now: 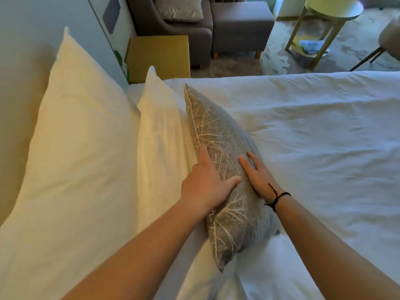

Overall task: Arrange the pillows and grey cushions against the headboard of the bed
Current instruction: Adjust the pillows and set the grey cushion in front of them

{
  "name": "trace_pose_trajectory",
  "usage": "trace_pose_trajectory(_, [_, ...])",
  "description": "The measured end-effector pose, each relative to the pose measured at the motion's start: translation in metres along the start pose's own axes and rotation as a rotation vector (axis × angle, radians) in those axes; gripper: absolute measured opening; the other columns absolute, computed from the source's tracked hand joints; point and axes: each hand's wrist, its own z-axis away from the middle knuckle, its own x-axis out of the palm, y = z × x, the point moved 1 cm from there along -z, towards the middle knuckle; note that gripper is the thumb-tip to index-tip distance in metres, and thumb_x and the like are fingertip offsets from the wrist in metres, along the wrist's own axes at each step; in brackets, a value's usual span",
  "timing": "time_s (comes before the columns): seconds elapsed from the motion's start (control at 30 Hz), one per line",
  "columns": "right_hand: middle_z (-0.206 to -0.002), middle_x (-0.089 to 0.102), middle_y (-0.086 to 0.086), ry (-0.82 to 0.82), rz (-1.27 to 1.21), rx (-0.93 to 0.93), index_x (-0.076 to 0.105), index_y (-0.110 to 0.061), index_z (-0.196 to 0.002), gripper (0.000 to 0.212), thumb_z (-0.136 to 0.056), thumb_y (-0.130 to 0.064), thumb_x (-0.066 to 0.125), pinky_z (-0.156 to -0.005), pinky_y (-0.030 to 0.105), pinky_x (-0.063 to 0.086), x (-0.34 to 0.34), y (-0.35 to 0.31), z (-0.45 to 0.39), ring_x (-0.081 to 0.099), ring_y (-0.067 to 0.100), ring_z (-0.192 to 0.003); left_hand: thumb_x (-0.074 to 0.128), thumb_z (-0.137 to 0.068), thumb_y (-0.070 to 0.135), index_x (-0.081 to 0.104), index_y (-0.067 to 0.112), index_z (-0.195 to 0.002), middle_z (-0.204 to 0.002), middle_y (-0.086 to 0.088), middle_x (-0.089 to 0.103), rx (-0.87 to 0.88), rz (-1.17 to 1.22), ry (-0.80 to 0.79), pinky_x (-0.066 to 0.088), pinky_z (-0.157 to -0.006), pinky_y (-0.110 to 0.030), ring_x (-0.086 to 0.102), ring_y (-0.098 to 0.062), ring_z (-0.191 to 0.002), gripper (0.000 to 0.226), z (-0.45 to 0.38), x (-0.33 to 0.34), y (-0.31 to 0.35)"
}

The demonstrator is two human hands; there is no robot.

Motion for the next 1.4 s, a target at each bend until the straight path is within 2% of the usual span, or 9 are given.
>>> trace_pose_trajectory(0.1, [-0.155,0.034,-0.001,0.0,-0.034,0.076,0.028,-0.04,-0.149,0.092,-0.07,-0.087,0.037,-0.11,0.046,0.034,-0.006,0.02,0.0,0.039,0.024,-0.136,0.072,-0.076,0.058,0.02,0.016,-0.144,-0.104,0.002,0.064,-0.12,0.132,0.062,0.05,-0.065,-0.032,0.066,-0.022,-0.086,0.096,0.012,0.019,0.001])
trace_pose_trajectory(0.2, [-0.155,0.035,-0.002,-0.03,-0.038,0.056,0.027,-0.041,-0.148,0.092,-0.07,-0.09,0.036,-0.11,0.047,0.034,-0.009,0.032,0.002,0.039,0.024,-0.136,0.071,-0.086,0.032,0.054,0.011,-0.085,-0.072,0.001,0.058,-0.156,0.271,0.056,0.04,-0.049,-0.022,0.058,-0.017,-0.062,0.027,0.003,0.01,-0.002])
trace_pose_trajectory(0.33, [-0.154,0.036,-0.004,-0.031,-0.059,0.011,0.029,-0.045,-0.146,0.097,-0.064,-0.095,0.036,-0.102,0.04,0.035,-0.021,0.036,-0.001,0.041,0.022,-0.134,0.068,-0.088,0.024,0.033,0.025,-0.06,-0.051,0.011,0.035,0.026,0.297,0.28,0.033,-0.041,-0.01,0.038,-0.006,-0.041,0.044,0.015,-0.012,0.0])
trace_pose_trajectory(0.47, [-0.156,0.031,-0.006,-0.103,-0.052,0.007,0.023,-0.047,-0.148,0.093,-0.068,-0.091,0.039,-0.104,0.04,0.031,-0.016,0.051,0.006,0.036,0.022,-0.138,0.067,-0.089,0.033,0.041,0.032,-0.087,-0.055,0.007,0.057,0.032,0.304,0.218,0.036,-0.04,-0.013,0.055,0.0,-0.045,0.026,0.038,-0.012,-0.022])
trace_pose_trajectory(0.7, [-0.158,0.028,-0.005,-0.074,-0.104,0.044,0.017,-0.046,-0.15,0.097,-0.067,-0.093,0.037,-0.109,0.044,0.028,0.004,0.074,0.006,0.032,0.021,-0.14,0.064,-0.093,0.03,0.022,0.039,-0.14,-0.083,0.009,0.068,0.067,0.286,0.129,0.042,-0.05,-0.008,0.063,0.003,-0.064,0.064,0.034,0.001,-0.03])
trace_pose_trajectory(0.97, [-0.16,0.021,-0.008,-0.093,-0.058,0.044,0.011,-0.045,-0.151,0.092,-0.073,-0.09,0.032,-0.116,0.051,0.023,0.035,0.087,-0.011,0.027,0.022,-0.144,0.06,-0.095,0.025,0.023,0.046,-0.14,-0.077,0.009,0.072,0.105,0.438,0.143,0.04,-0.049,-0.01,0.066,-0.003,-0.059,0.061,0.039,-0.007,-0.054])
trace_pose_trajectory(1.13, [-0.153,0.035,-0.012,-0.198,-0.209,-0.019,0.019,-0.049,-0.149,0.089,-0.072,-0.089,0.037,-0.109,0.041,0.033,0.082,0.041,-0.005,0.04,0.017,-0.136,0.058,-0.096,0.025,0.027,0.055,-0.138,-0.066,0.006,0.07,0.169,0.463,0.275,0.047,-0.042,-0.032,0.063,-0.014,-0.047,0.06,0.054,-0.063,-0.071])
trace_pose_trajectory(1.3, [-0.158,0.027,-0.007,-0.235,-0.262,0.052,0.011,-0.046,-0.151,0.098,-0.068,-0.094,0.033,-0.114,0.055,0.029,0.116,0.034,0.005,0.033,0.02,-0.141,0.056,-0.097,0.033,0.02,0.049,-0.147,-0.066,0.006,0.07,0.151,0.36,0.271,0.042,-0.043,-0.02,0.061,-0.01,-0.048,0.064,0.059,-0.078,-0.083])
trace_pose_trajectory(1.4, [-0.16,0.023,-0.006,-0.261,-0.207,0.094,0.009,-0.046,-0.151,0.103,-0.064,-0.098,0.028,-0.114,0.056,0.028,0.104,0.038,0.007,0.031,0.023,-0.142,0.054,-0.097,0.044,0.019,0.042,-0.148,-0.091,0.007,0.073,0.068,0.26,0.2,0.038,-0.05,-0.011,0.061,-0.002,-0.062,0.062,0.058,-0.059,-0.081])
